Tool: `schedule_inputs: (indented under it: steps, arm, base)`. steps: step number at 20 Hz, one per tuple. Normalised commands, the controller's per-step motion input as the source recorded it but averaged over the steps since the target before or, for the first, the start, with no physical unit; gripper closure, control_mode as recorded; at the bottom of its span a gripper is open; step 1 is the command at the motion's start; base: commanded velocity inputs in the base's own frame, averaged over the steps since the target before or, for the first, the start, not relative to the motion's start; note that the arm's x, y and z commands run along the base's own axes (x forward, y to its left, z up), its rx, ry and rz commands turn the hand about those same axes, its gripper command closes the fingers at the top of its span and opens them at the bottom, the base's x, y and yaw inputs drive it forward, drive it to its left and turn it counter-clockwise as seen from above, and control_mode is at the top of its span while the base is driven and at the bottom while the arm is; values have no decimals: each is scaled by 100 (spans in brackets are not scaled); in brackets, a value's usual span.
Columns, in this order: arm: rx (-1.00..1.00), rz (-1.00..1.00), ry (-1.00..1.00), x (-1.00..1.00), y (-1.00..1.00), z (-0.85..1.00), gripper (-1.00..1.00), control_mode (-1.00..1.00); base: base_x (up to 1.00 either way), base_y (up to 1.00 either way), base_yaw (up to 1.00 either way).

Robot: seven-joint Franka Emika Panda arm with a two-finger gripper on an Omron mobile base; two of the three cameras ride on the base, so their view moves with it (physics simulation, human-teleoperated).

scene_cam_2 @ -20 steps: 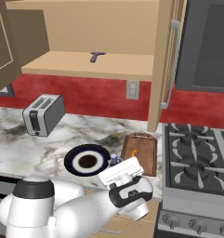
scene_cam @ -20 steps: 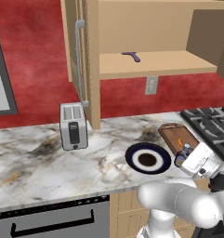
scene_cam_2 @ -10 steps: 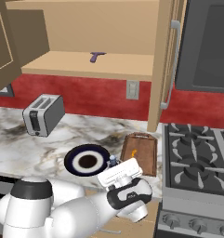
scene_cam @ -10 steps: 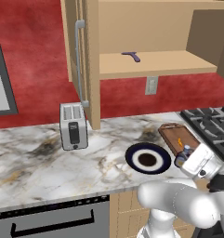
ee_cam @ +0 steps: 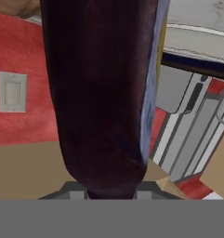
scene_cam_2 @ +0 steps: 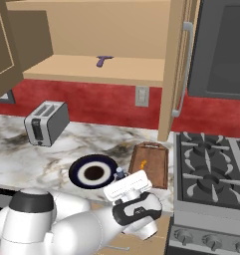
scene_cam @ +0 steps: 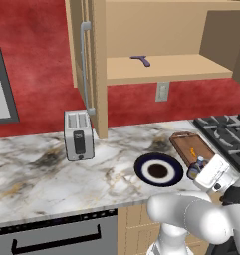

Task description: Pick the shrimp from the plate and place it on the cutting board. Then pick the condiment bottle from the cabinet and place it next to the cutting board.

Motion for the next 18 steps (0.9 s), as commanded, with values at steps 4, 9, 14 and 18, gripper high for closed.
schedule_inputs:
  steps: [4, 9, 14, 18]
  arm:
    - [0, 0, 0, 0, 0, -6, 100, -100]
    - [0, 0, 0, 0, 0, 0, 100, -100]
    - [0, 0, -1, 0, 0, 0, 100, -100]
    - [0, 0, 0, 0, 0, -3, -100, -100]
  base:
    - [0, 0, 0]
    - [0, 0, 0]
    - [0, 0, 0]
    - [0, 0, 0]
